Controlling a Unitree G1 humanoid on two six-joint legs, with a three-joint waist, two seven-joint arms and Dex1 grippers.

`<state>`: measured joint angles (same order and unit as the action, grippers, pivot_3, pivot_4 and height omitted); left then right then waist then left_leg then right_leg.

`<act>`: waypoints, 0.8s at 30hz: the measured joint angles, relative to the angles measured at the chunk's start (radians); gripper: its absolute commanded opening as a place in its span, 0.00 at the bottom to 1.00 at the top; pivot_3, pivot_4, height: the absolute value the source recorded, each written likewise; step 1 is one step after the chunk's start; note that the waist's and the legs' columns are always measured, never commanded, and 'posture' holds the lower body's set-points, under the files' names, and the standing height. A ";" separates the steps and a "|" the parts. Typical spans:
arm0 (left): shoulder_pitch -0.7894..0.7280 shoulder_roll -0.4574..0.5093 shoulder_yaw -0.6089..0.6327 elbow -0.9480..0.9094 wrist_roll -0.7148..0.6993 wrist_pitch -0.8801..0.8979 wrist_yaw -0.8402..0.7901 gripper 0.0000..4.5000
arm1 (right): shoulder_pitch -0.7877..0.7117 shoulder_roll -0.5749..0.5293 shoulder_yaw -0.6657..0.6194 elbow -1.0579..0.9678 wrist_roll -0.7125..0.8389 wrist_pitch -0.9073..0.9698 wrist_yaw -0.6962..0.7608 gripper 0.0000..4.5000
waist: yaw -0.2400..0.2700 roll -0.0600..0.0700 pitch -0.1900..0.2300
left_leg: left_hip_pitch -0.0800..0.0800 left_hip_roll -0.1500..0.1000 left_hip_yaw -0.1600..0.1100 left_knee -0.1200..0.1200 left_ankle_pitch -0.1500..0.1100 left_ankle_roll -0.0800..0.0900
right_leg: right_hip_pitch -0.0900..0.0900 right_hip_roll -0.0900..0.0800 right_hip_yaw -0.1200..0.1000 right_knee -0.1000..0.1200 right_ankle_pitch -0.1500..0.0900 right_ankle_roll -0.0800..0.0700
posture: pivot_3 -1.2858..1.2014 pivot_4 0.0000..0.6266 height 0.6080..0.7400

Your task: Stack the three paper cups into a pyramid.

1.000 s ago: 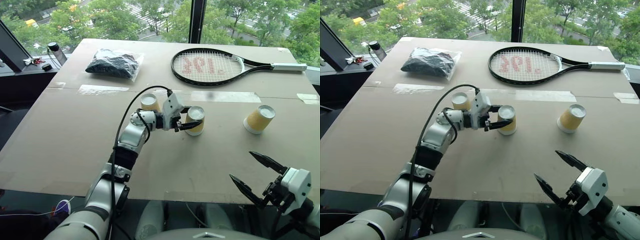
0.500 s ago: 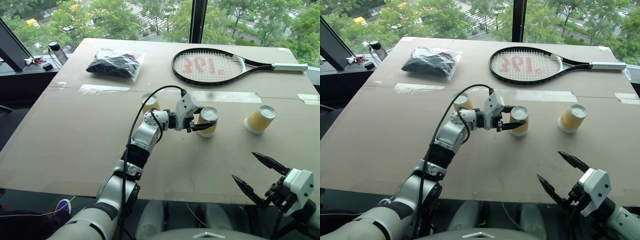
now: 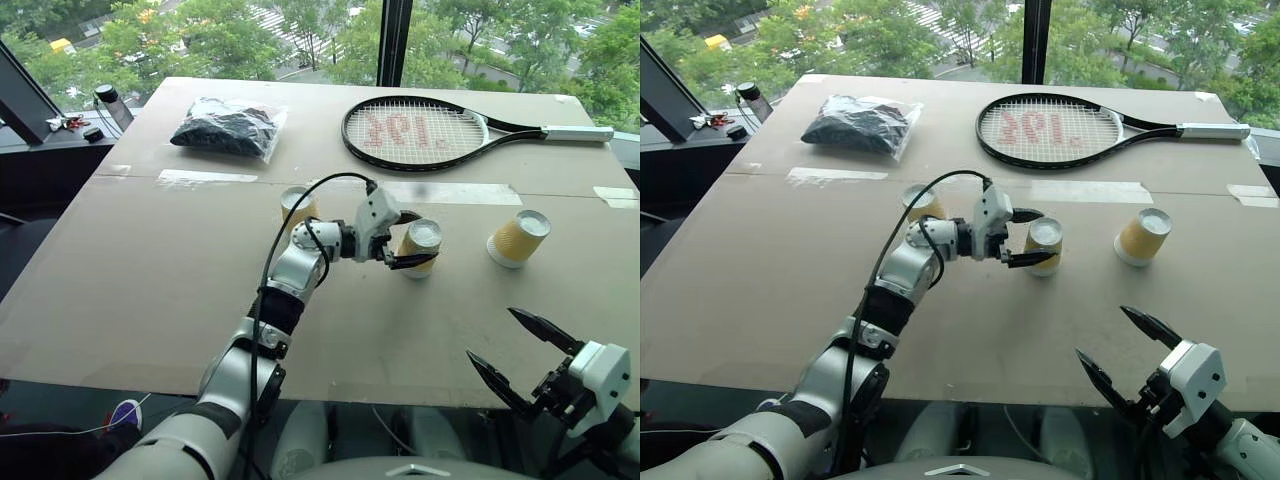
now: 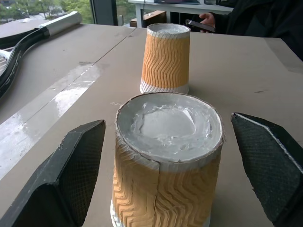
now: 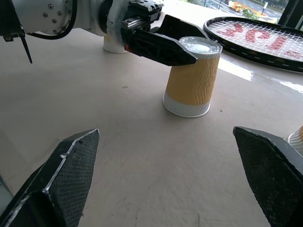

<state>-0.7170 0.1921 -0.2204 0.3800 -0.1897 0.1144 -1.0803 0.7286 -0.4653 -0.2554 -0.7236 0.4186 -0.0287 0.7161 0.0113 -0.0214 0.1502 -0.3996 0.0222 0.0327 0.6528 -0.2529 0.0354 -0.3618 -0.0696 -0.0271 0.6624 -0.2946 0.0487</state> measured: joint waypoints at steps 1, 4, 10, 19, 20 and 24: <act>0.013 0.018 0.006 -0.030 -0.011 0.013 -0.010 0.99 | -0.003 0.000 0.000 0.000 0.000 0.000 0.001 1.00 | -0.002 0.000 0.000 | 0.000 0.000 0.000 0.000 0.000 0.000 | 0.000 0.000 0.000 0.000 0.000 0.000 | 0.52 0.24 1.00; 0.076 0.130 0.063 -0.195 -0.093 0.120 -0.049 0.99 | -0.028 -0.004 0.003 0.002 0.006 0.000 0.008 1.00 | -0.006 0.001 0.000 | 0.000 0.001 -0.001 0.000 0.000 -0.001 | 0.000 -0.001 0.001 0.000 0.000 0.000 | 0.52 0.24 1.00; 0.144 0.287 0.299 -0.430 -0.284 0.317 0.018 0.99 | -0.111 -0.030 0.023 0.030 0.023 0.010 0.024 1.00 | 0.008 0.001 0.000 | 0.000 0.000 -0.003 0.000 0.001 -0.001 | 0.002 -0.002 0.001 -0.001 0.000 0.000 | 0.52 0.24 1.00; 0.260 0.409 0.400 -0.338 -0.215 0.273 0.144 0.99 | -0.171 -0.046 0.064 0.040 0.036 0.038 0.043 1.00 | 0.006 0.001 0.000 | 0.001 -0.001 -0.003 0.000 0.000 -0.001 | 0.002 -0.001 0.000 0.000 0.000 0.000 | 0.52 0.24 1.00; 0.262 0.409 0.394 -0.319 -0.193 0.257 0.159 0.99 | -0.175 -0.049 0.064 0.040 0.038 0.041 0.046 1.00 | 0.008 0.001 0.000 | 0.000 -0.001 -0.003 0.000 0.000 0.000 | 0.002 -0.001 0.000 0.000 0.000 0.000 | 0.52 0.24 1.00; 0.253 0.396 0.364 -0.279 -0.160 0.231 0.185 0.99 | -0.174 -0.050 0.064 0.041 0.043 0.045 0.050 1.00 | 0.007 0.001 0.000 | 0.000 -0.001 -0.003 0.000 0.000 0.000 | 0.002 -0.001 0.000 0.000 0.000 0.000 | 0.52 0.24 1.00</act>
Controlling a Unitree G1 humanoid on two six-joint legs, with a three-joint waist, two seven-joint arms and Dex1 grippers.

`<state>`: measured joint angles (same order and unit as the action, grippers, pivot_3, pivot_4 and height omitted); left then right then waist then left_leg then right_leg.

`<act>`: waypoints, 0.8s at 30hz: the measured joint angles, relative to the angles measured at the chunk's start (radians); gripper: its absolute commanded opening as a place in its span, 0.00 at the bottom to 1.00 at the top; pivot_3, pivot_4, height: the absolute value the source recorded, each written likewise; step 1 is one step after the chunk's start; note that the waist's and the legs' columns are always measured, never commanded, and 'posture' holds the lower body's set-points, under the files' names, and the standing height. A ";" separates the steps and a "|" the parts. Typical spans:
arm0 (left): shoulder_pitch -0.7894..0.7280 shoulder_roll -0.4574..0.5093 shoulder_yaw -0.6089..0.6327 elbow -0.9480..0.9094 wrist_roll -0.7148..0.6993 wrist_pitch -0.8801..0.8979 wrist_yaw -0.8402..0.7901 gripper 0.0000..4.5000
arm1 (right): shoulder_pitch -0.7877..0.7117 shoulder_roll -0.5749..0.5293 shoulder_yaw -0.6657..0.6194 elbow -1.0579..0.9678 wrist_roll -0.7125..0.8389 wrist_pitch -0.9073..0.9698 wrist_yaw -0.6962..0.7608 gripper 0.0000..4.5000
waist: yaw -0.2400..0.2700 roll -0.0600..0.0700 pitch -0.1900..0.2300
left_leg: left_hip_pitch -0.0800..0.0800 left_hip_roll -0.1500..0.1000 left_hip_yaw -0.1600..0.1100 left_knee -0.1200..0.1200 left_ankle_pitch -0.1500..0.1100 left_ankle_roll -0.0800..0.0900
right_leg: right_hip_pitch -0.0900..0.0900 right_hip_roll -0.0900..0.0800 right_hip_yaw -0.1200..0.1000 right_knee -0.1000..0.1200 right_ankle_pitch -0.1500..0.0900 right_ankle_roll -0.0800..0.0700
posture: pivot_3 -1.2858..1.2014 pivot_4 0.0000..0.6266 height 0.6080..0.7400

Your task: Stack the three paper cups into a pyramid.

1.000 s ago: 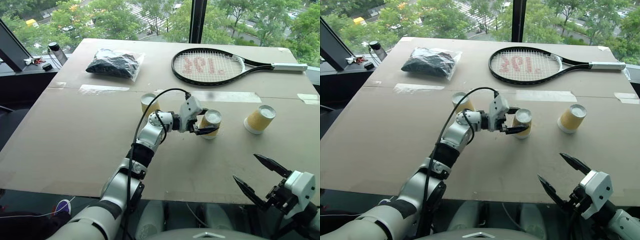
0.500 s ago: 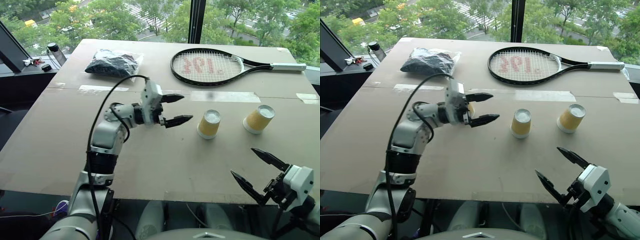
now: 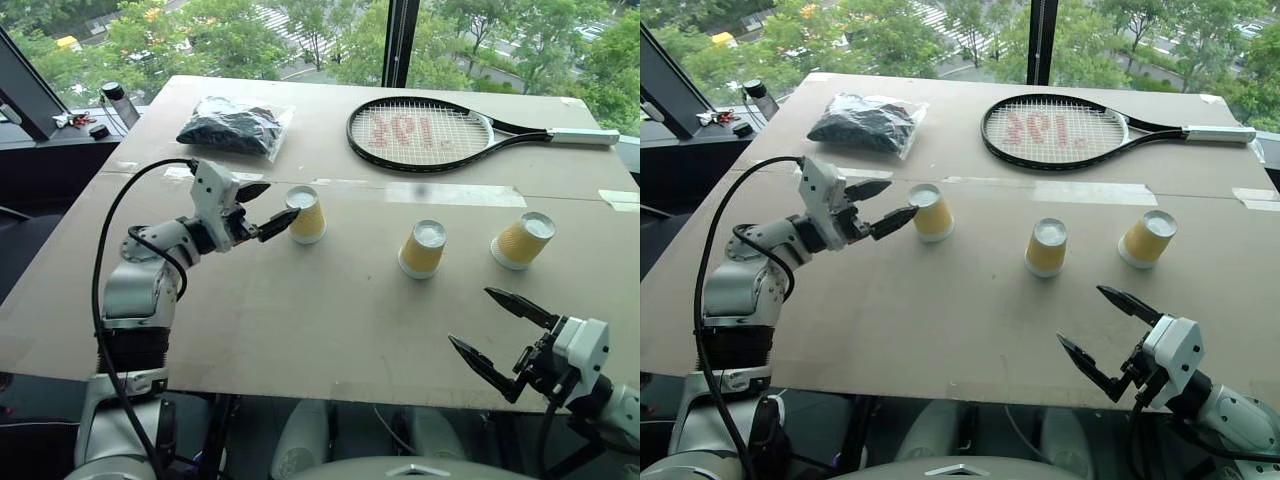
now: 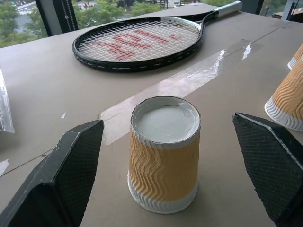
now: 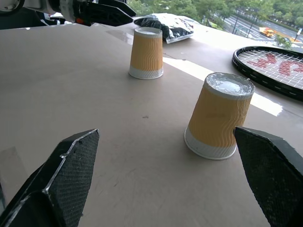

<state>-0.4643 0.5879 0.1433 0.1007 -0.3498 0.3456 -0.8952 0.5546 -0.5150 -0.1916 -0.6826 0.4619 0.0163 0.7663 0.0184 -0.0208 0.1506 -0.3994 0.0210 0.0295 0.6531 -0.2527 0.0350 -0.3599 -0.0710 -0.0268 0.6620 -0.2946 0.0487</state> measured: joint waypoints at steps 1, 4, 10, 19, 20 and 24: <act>-0.008 -0.014 -0.007 0.012 0.004 -0.004 0.005 0.99 | 0.001 0.000 0.000 0.000 0.000 0.001 0.000 1.00 | -0.001 0.000 0.000 | 0.000 0.000 0.000 0.000 0.000 0.000 | 0.000 0.000 0.000 0.000 0.000 0.000 | 0.52 0.24 1.00; -0.046 -0.047 -0.046 0.068 0.015 -0.020 0.005 0.99 | 0.006 0.000 0.000 0.000 0.000 0.003 -0.001 1.00 | -0.002 0.000 0.000 | 0.000 0.000 0.000 0.000 0.000 0.000 | 0.000 0.001 0.000 0.000 0.000 0.000 | 0.52 0.24 1.00; -0.106 -0.069 -0.098 0.186 0.070 -0.076 0.021 0.99 | 0.031 0.000 -0.003 -0.001 0.000 0.003 -0.008 1.00 | -0.006 0.000 0.000 | 0.000 0.000 0.001 0.000 0.000 0.000 | -0.001 0.001 -0.001 0.000 0.000 0.000 | 0.52 0.24 1.00; -0.132 -0.123 -0.112 0.297 0.095 -0.193 0.024 0.52 | 0.060 0.008 -0.004 -0.014 -0.001 0.001 -0.022 1.00 | -0.004 0.000 0.000 | 0.000 0.000 0.001 0.000 0.000 0.000 | -0.001 0.000 -0.002 0.000 0.000 0.000 | 0.52 0.24 1.00; -0.134 -0.126 -0.110 0.297 0.084 -0.192 0.017 0.52 | 0.061 0.008 -0.004 -0.017 -0.001 0.001 -0.024 1.00 | -0.004 0.000 0.000 | 0.000 0.000 0.001 0.000 0.000 0.000 | -0.001 0.000 -0.002 0.000 0.000 0.000 | 0.52 0.24 1.00; -0.137 -0.135 -0.113 0.239 0.025 -0.147 -0.052 0.52 | 0.073 0.009 -0.005 -0.021 -0.005 0.000 -0.032 1.00 | -0.004 0.000 0.000 | 0.000 0.000 0.001 0.000 0.000 0.000 | -0.001 0.000 -0.002 0.000 0.000 0.000 | 0.52 0.24 1.00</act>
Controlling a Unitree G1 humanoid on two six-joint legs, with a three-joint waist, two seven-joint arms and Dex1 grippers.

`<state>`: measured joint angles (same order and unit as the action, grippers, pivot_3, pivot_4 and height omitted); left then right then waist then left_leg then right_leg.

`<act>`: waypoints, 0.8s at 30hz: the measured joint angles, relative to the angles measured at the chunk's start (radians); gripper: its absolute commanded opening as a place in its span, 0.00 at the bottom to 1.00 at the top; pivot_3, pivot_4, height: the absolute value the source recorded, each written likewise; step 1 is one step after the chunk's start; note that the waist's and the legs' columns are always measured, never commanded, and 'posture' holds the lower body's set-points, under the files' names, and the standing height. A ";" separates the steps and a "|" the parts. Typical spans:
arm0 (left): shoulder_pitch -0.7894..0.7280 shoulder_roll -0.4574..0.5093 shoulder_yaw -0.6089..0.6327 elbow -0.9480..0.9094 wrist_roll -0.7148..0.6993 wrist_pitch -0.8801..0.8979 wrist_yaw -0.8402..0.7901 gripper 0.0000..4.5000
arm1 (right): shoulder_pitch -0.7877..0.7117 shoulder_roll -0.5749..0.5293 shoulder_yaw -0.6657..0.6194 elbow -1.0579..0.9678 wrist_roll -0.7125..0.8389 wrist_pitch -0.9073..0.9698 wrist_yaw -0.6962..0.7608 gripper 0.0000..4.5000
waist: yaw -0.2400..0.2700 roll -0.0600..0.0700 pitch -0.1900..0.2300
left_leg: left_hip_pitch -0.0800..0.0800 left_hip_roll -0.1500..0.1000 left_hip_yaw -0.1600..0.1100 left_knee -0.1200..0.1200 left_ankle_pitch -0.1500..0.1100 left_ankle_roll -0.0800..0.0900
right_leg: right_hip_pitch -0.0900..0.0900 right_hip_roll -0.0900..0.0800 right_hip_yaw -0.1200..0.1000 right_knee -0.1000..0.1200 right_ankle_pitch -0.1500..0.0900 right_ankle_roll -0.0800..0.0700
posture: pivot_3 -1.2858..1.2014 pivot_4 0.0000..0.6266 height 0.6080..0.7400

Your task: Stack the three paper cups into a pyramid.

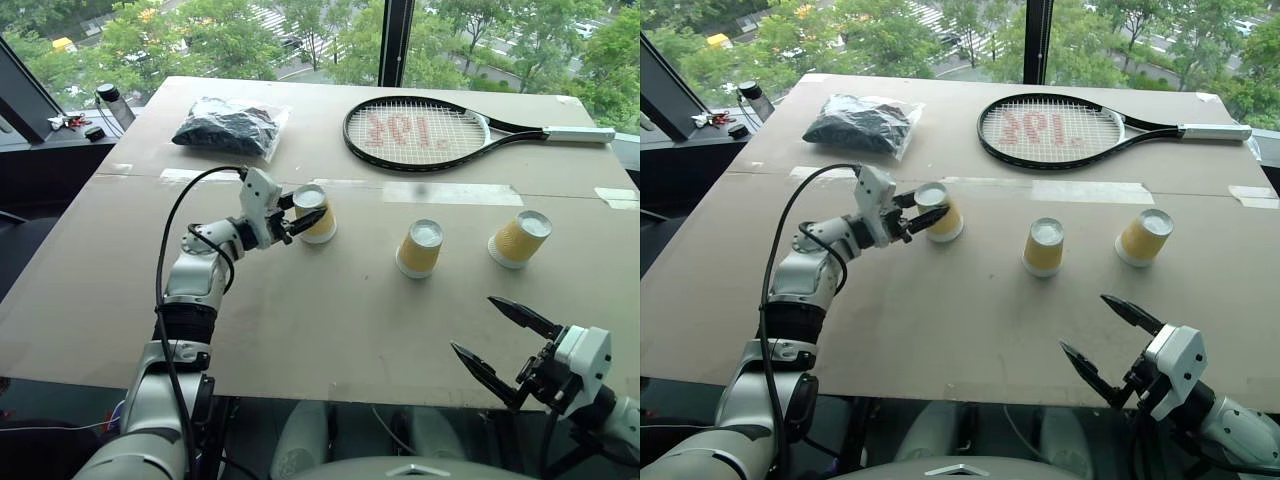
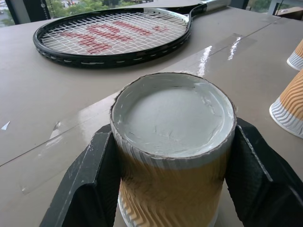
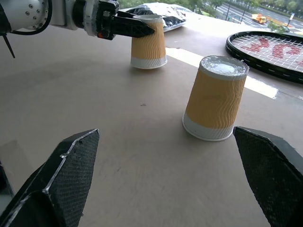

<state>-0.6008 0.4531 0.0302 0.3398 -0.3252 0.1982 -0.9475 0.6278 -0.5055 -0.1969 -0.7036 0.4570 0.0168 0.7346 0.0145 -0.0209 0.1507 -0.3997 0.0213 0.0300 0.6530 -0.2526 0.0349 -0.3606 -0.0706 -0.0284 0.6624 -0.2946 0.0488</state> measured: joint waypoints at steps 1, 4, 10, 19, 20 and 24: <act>-0.001 -0.006 -0.004 -0.027 -0.014 0.015 -0.021 0.52 | 0.001 0.000 0.000 -0.002 -0.002 0.000 -0.001 1.00 | 0.000 0.000 0.000 | 0.000 0.000 0.000 0.000 0.000 0.000 | 0.000 0.000 0.000 0.000 0.000 0.000 | 0.52 0.24 1.00; -0.009 -0.040 -0.048 -0.074 -0.031 0.047 -0.066 0.52 | 0.008 0.003 0.000 -0.011 -0.006 0.000 -0.008 1.00 | 0.001 0.000 0.000 | 0.000 0.000 0.000 0.000 0.000 0.000 | 0.000 0.000 0.000 0.000 0.000 0.000 | 0.52 0.24 1.00; -0.046 -0.103 -0.123 -0.029 -0.001 0.016 -0.101 0.52 | 0.044 0.023 -0.007 -0.027 -0.016 -0.004 -0.028 1.00 | -0.001 0.000 0.000 | 0.000 0.000 0.000 0.000 0.000 0.000 | 0.000 0.001 0.000 0.000 0.000 0.000 | 0.52 0.24 1.00; -0.073 -0.148 -0.189 0.116 0.080 -0.124 -0.142 0.52 | 0.117 0.055 -0.012 -0.057 -0.033 -0.025 -0.048 1.00 | 0.000 0.000 0.000 | 0.000 0.000 0.000 0.000 0.000 0.000 | 0.000 0.001 0.000 0.000 0.000 0.000 | 0.52 0.24 1.00; -0.076 -0.151 -0.190 0.127 0.088 -0.142 -0.145 0.52 | 0.122 0.058 -0.012 -0.061 -0.036 -0.027 -0.048 1.00 | 0.000 0.000 0.000 | 0.000 0.000 0.000 0.000 0.000 0.000 | 0.000 0.001 0.000 0.000 0.000 0.000 | 0.52 0.24 1.00; -0.092 -0.162 -0.195 0.175 0.109 -0.208 -0.149 0.52 | 0.137 0.071 -0.012 -0.064 -0.050 -0.034 -0.056 1.00 | 0.001 0.000 0.000 | 0.000 0.000 0.000 0.000 0.000 0.001 | 0.000 0.001 0.000 0.000 0.000 0.000 | 0.52 0.24 1.00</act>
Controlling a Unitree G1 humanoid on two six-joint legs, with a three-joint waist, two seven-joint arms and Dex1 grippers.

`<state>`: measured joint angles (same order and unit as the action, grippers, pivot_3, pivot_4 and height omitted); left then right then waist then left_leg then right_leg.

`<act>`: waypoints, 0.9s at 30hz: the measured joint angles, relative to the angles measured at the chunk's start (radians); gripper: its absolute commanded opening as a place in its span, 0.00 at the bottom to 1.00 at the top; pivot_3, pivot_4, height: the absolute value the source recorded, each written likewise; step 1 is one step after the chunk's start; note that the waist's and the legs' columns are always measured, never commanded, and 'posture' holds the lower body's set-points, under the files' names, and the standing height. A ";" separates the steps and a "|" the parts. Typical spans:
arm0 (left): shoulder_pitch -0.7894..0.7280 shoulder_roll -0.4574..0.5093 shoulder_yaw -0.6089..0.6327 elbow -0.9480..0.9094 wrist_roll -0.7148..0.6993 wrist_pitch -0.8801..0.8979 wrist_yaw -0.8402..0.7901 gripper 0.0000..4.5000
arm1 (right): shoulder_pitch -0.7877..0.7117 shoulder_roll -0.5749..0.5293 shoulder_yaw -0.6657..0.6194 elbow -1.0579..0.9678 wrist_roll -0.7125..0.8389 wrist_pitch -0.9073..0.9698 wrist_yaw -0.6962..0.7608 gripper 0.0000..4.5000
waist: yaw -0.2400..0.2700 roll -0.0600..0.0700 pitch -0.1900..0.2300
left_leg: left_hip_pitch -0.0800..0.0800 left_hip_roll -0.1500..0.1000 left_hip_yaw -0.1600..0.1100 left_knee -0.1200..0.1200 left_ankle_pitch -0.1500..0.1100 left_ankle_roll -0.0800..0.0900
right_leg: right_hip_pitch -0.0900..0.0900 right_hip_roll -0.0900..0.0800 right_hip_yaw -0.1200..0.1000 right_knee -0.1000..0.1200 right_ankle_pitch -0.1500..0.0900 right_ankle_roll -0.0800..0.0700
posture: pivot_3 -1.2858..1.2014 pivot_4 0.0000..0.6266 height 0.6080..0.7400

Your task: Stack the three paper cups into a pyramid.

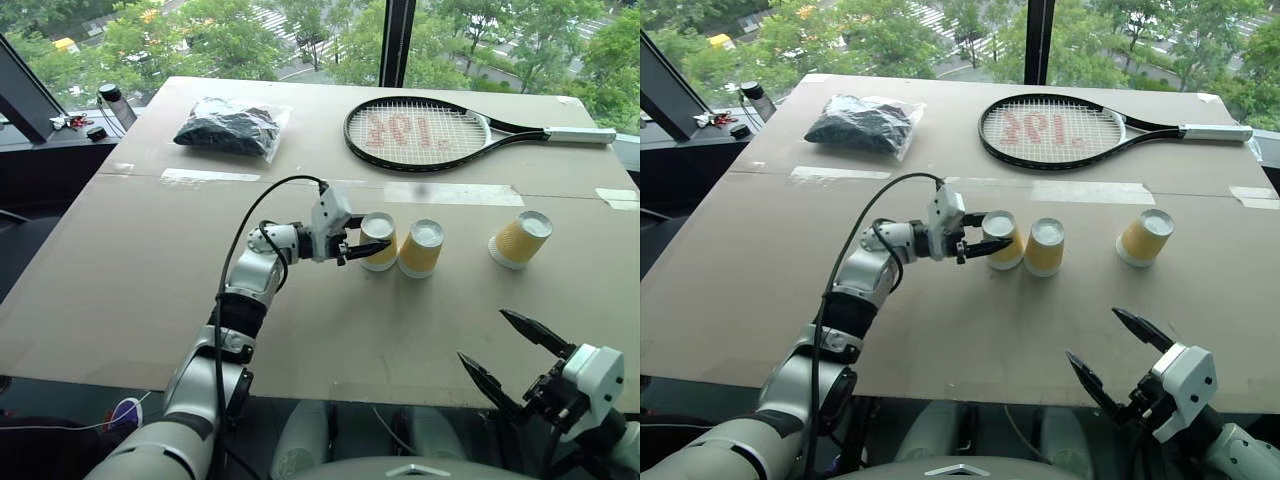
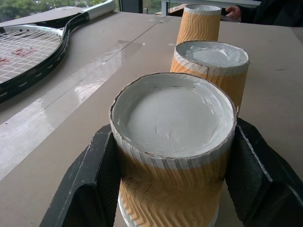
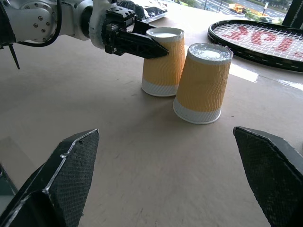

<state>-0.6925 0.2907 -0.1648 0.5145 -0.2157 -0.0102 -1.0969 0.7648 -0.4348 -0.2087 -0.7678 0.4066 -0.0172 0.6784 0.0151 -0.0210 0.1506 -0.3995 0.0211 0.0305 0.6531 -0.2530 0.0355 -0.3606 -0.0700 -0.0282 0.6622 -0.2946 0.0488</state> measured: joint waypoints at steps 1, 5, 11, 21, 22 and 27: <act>-0.003 -0.002 0.000 0.011 0.001 -0.013 0.000 0.52 | 0.003 0.004 0.000 0.000 -0.002 -0.004 -0.002 1.00 | 0.000 0.000 0.000 | 0.000 0.000 0.000 0.000 0.000 0.000 | 0.000 0.000 0.000 0.000 0.000 0.000 | 0.52 0.24 1.00; -0.011 -0.009 0.003 0.041 0.007 -0.042 -0.012 0.52 | 0.006 0.009 0.000 0.000 -0.006 -0.011 -0.006 1.00 | 0.000 0.000 0.000 | 0.000 0.000 0.000 0.000 0.000 0.000 | 0.000 0.000 0.000 0.000 0.000 0.000 | 0.52 0.24 1.00; -0.001 -0.014 0.008 0.051 0.000 -0.036 -0.036 0.99 | 0.015 0.011 0.000 0.000 -0.007 -0.012 -0.010 1.00 | -0.001 0.000 0.000 | 0.000 0.000 0.000 0.000 0.000 0.000 | 0.000 0.000 0.000 0.000 0.000 0.000 | 0.52 0.24 1.00; 0.088 0.086 0.096 -0.142 -0.083 0.084 -0.032 0.99 | -0.138 0.024 -0.046 -0.034 0.070 0.110 -0.161 1.00 | -0.005 0.000 0.000 | 0.000 0.001 0.000 0.000 0.000 0.000 | 0.000 0.000 0.001 0.000 0.000 0.000 | 0.52 0.24 1.00; 0.103 0.103 0.111 -0.172 -0.096 0.103 -0.033 0.99 | -0.174 0.018 -0.055 -0.035 0.071 0.138 -0.190 1.00 | -0.007 0.000 0.000 | 0.000 0.001 0.000 0.000 0.000 -0.001 | 0.000 -0.001 0.001 0.000 0.000 0.000 | 0.52 0.24 1.00; 0.220 0.186 0.168 -0.315 -0.128 0.143 -0.021 0.99 | -0.395 -0.054 -0.112 0.002 0.082 0.337 -0.322 1.00 | -0.002 0.000 0.000 | 0.000 0.000 0.000 0.000 0.003 -0.004 | 0.000 -0.001 0.002 0.000 0.000 0.000 | 0.52 0.24 1.00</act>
<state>-0.4722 0.4771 0.0033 0.1992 -0.3436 0.1328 -1.1174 0.3703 -0.4889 -0.3206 -0.7654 0.4890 0.3203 0.3569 0.0132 -0.0206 0.1506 -0.3997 0.0215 0.0301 0.6530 -0.2504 0.0312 -0.3608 -0.0709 -0.0257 0.6624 -0.2946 0.0486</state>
